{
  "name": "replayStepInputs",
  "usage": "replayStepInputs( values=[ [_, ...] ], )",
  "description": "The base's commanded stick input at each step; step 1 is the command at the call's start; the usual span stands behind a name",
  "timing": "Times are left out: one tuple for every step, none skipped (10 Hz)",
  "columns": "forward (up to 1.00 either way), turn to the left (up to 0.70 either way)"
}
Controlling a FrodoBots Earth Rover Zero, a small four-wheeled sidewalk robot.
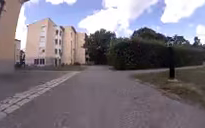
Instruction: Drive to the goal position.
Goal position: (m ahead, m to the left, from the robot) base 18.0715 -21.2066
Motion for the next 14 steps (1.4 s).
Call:
replayStepInputs(
  values=[
    [0.85,0.01],
    [0.85,0.01],
    [0.85,0.01],
    [0.85,0.01],
    [0.85,0.01],
    [0.85,0.01],
    [0.85,0.01],
    [0.85,0.01],
    [0.85,0.01],
    [0.85,0.01],
    [0.85,0.01],
    [0.85,0.01],
    [0.85,0.01],
    [0.85,0.01]
  ],
)
